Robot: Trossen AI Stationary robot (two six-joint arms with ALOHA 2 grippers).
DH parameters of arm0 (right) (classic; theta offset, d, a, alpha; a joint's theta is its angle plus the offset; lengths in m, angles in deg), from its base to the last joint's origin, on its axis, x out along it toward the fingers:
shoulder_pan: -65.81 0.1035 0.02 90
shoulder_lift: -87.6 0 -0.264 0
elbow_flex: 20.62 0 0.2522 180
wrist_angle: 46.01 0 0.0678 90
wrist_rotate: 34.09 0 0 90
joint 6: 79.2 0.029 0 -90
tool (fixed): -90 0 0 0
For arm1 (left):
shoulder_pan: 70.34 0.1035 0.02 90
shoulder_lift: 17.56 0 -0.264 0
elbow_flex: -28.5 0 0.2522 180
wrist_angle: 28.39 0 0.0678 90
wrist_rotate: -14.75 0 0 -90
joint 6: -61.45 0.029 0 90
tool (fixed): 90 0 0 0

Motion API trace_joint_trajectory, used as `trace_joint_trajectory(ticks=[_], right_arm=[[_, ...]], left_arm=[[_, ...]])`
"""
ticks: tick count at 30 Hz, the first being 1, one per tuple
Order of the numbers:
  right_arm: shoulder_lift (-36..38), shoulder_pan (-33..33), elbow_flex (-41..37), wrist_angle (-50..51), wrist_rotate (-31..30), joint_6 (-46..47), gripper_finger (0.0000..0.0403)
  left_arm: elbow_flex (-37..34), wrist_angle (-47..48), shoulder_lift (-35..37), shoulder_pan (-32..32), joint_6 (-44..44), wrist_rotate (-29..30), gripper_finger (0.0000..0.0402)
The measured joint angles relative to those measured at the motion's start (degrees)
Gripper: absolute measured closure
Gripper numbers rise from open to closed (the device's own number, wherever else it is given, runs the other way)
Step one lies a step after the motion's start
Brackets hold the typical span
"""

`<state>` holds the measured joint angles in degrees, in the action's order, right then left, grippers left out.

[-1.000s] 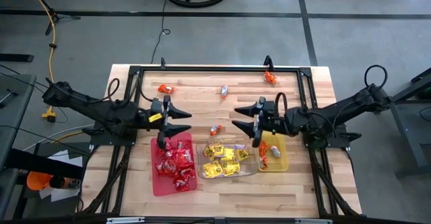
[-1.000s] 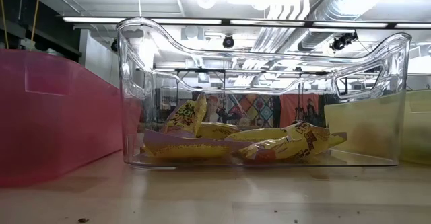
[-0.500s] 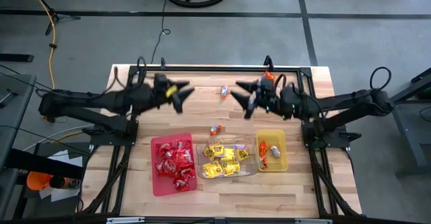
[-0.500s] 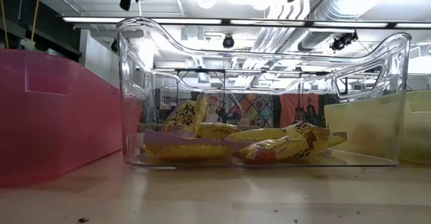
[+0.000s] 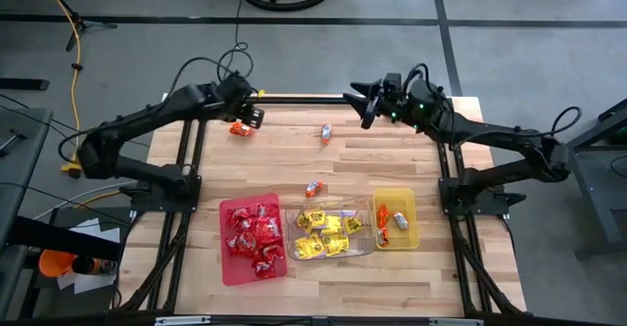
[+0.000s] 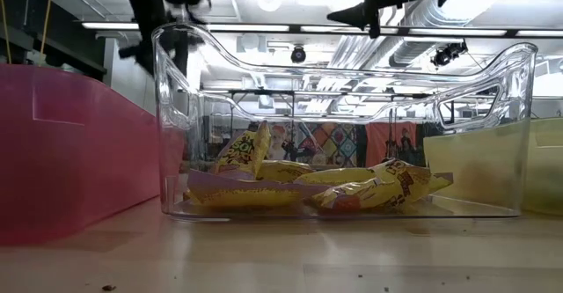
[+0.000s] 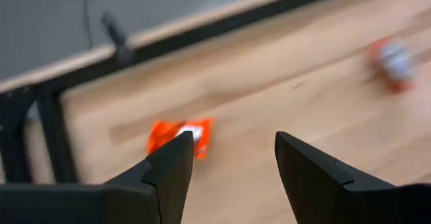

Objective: Sort candy
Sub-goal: Put the orange chocolate into the yellow bin

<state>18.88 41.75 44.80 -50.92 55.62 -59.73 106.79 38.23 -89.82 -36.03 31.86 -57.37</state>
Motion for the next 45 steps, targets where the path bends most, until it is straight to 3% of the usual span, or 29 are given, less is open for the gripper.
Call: trace_joint_trajectory(ticks=[6,15,30,34,40,45], right_arm=[[0.00,-1.50,0.00,0.14,0.80,0.00,0.0151],[0.00,-1.46,0.01,0.12,-0.30,1.60,0.0151],[0.00,-1.46,0.00,0.38,-4.69,4.55,0.0151],[0.00,-1.44,0.00,0.44,-4.70,4.55,0.0151],[0.00,-1.42,0.02,0.73,-4.69,4.29,0.0151],[0.00,-1.42,0.00,1.41,-4.69,2.18,0.0151]], left_arm=[[0.00,2.35,-10.71,5.96,6.80,-6.63,0.0204],[-0.65,-0.55,-24.99,6.69,15.42,-3.17,0.0204],[-10.00,-14.76,-26.20,6.55,16.72,1.72,0.0208],[-11.83,-15.80,-26.17,6.55,16.83,1.51,0.0248],[-11.99,-15.14,-24.81,6.49,16.57,-2.62,0.0384],[-10.41,-16.00,-17.77,6.17,14.83,-8.30,0.0393]])
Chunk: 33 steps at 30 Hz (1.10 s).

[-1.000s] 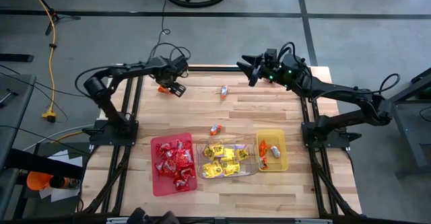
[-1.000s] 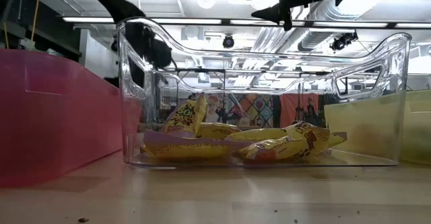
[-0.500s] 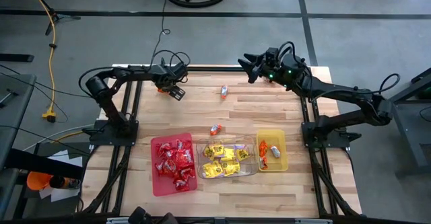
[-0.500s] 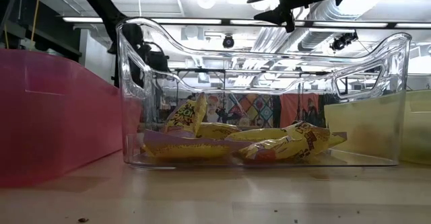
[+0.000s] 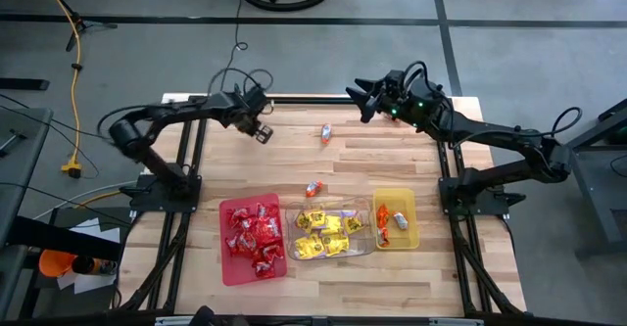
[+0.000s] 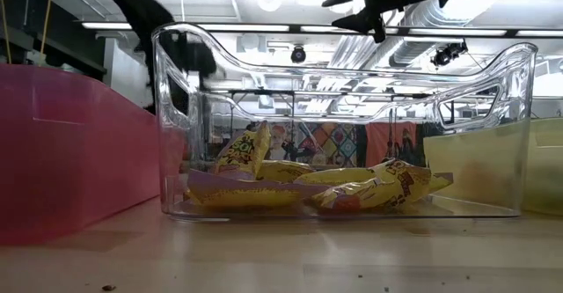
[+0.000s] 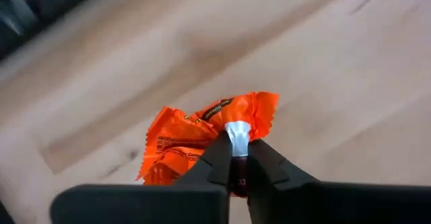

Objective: Sort candy
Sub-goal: Put the orange chocolate into the yellow bin

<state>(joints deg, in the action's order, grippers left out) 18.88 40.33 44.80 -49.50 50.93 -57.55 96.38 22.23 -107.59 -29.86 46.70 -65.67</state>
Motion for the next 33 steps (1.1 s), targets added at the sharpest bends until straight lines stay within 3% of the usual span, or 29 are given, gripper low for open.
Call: trace_joint_trajectory(ticks=[7,15,22,27,30,33], right_arm=[[0.00,0.00,0.00,0.88,3.68,-2.66,0.0151],[0.00,0.00,0.00,3.85,17.33,-7.58,0.0151],[0.00,0.05,0.00,2.15,29.62,-0.90,0.0151],[0.00,3.12,0.00,-1.53,36.92,7.35,0.0151],[0.02,7.77,0.00,-4.56,36.22,8.06,0.0151],[0.03,13.29,0.00,-4.80,30.36,5.39,0.0151]], left_arm=[[0.46,-13.49,16.43,-2.47,0.91,-8.38,0.0399],[-2.10,-32.89,29.45,-10.37,-5.69,-10.01,0.0400],[-13.47,-52.42,33.33,-25.03,-13.57,-9.48,0.0401],[-21.69,-66.78,33.03,-36.37,-17.51,-1.11,0.0401],[-23.69,-69.90,32.99,-41.28,-17.25,2.10,0.0401],[-23.69,-70.05,33.05,-44.60,-15.31,2.33,0.0401]])
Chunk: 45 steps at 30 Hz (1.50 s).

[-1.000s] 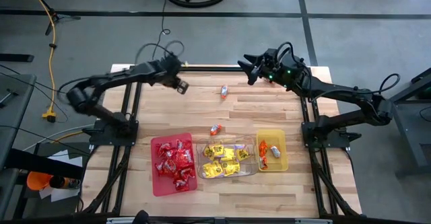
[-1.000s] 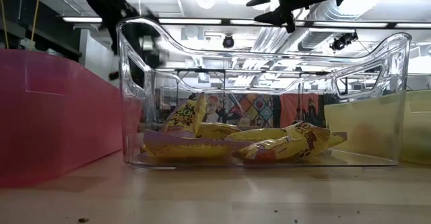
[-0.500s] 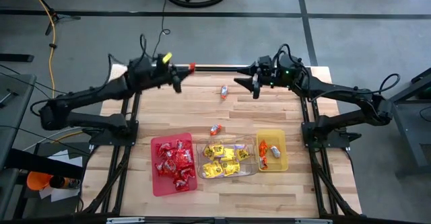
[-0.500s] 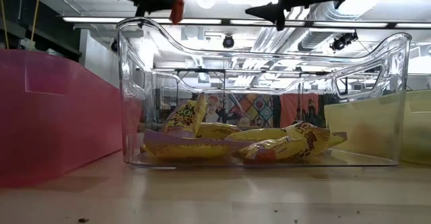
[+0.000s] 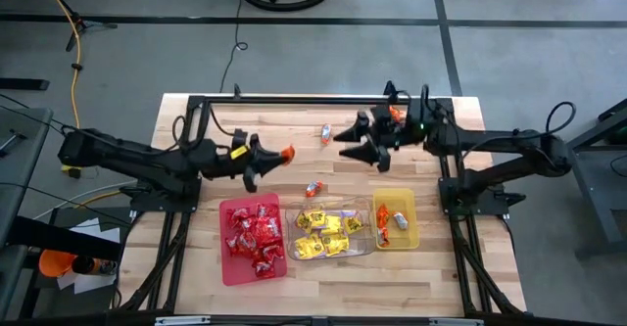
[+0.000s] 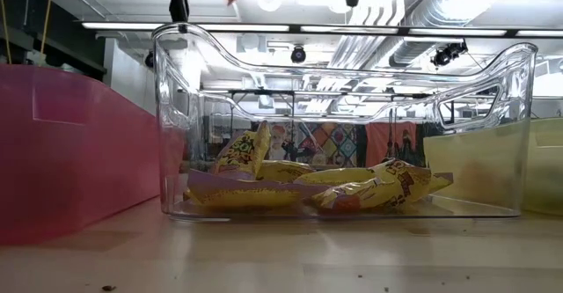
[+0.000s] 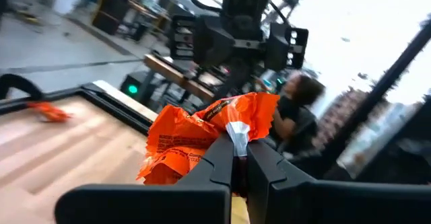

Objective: Sort candy
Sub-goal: Put the orange chocolate into the yellow bin

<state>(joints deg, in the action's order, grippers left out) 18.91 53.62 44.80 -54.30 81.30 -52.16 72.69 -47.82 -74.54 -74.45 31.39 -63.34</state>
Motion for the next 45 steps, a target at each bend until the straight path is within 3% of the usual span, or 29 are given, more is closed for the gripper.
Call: trace_joint_trajectory(ticks=[6,11,16,21,24,28,32,39,45], right_arm=[[0.01,9.54,0.00,0.35,-14.22,-1.41,0.0151],[0.00,15.47,0.01,1.80,-21.84,-1.51,0.0151],[-0.01,18.32,0.02,2.53,-25.16,-1.58,0.0151],[0.41,18.62,0.00,2.80,-25.24,-2.02,0.0151],[1.74,18.58,0.01,2.93,-24.33,-2.60,0.0151],[5.08,18.58,0.02,2.92,-23.92,-7.50,0.0151],[9.33,18.56,0.02,2.97,-25.99,-10.49,0.0151],[14.87,18.56,0.02,5.13,-28.46,-13.12,0.0151],[16.30,18.56,0.02,7.98,-29.23,-13.62,0.0151]], left_arm=[[0.00,1.17,-0.01,-4.45,3.02,-4.70,0.0401],[-0.02,1.25,-0.01,-5.65,4.70,-5.38,0.0401],[-0.02,1.84,-0.01,-5.51,5.48,-4.89,0.0401],[-0.02,3.34,-0.09,-5.03,6.30,1.13,0.0400],[1.13,3.72,-2.30,-4.44,6.31,1.27,0.0400],[7.47,4.58,-10.74,-4.50,6.34,-1.15,0.0400],[17.19,6.70,-24.01,-4.33,9.29,-4.32,0.0399],[39.79,6.57,-47.44,-3.36,18.52,-11.65,0.0399],[56.37,6.68,-62.71,-3.15,23.16,-16.08,0.0398]])
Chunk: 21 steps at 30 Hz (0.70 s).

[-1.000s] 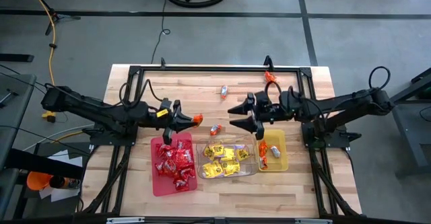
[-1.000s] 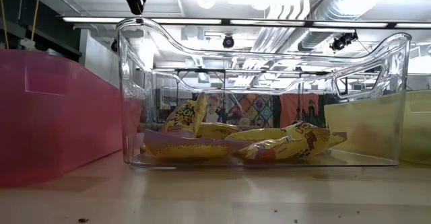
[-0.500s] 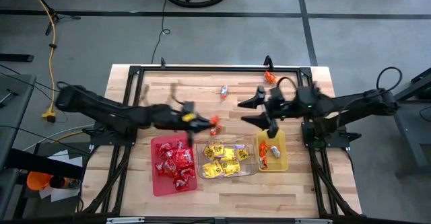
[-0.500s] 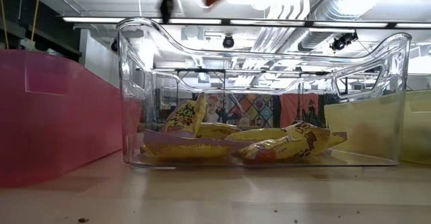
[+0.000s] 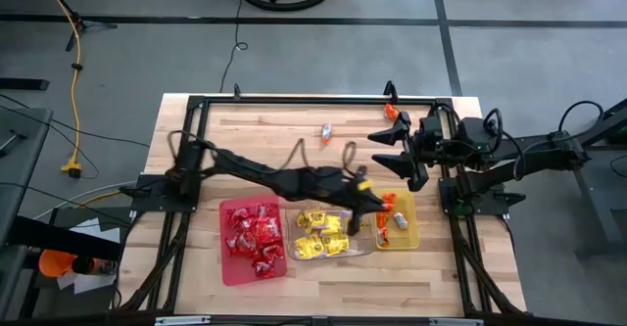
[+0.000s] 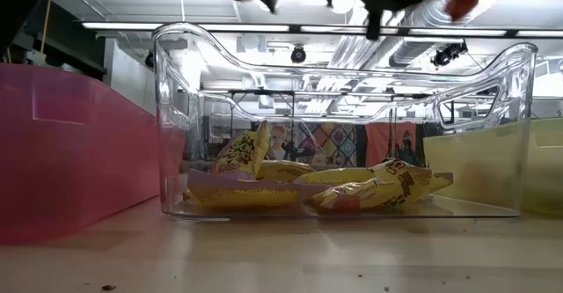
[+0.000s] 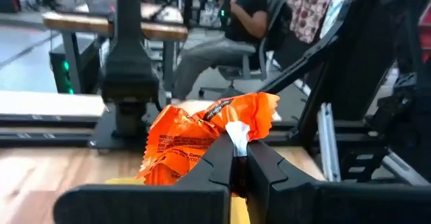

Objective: Sort candy
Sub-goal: Put the orange chocolate into the yellow bin

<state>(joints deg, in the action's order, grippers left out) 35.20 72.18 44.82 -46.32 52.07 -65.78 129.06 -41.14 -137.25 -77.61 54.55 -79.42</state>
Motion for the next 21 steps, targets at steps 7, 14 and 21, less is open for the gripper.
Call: trace_joint_trajectory(ticks=[7,14,21], right_arm=[[0.00,0.00,0.00,1.85,0.02,-0.01,0.0151],[0.00,0.00,0.00,2.27,0.04,-0.01,0.0151],[0.00,0.00,0.00,2.27,0.13,-0.86,0.0151]], left_arm=[[9.07,5.16,-8.92,0.09,-0.33,-0.04,0.0398],[9.70,8.52,-9.91,0.13,-0.35,0.19,0.0339],[9.68,8.89,-9.78,0.13,-3.01,0.23,0.0241]])
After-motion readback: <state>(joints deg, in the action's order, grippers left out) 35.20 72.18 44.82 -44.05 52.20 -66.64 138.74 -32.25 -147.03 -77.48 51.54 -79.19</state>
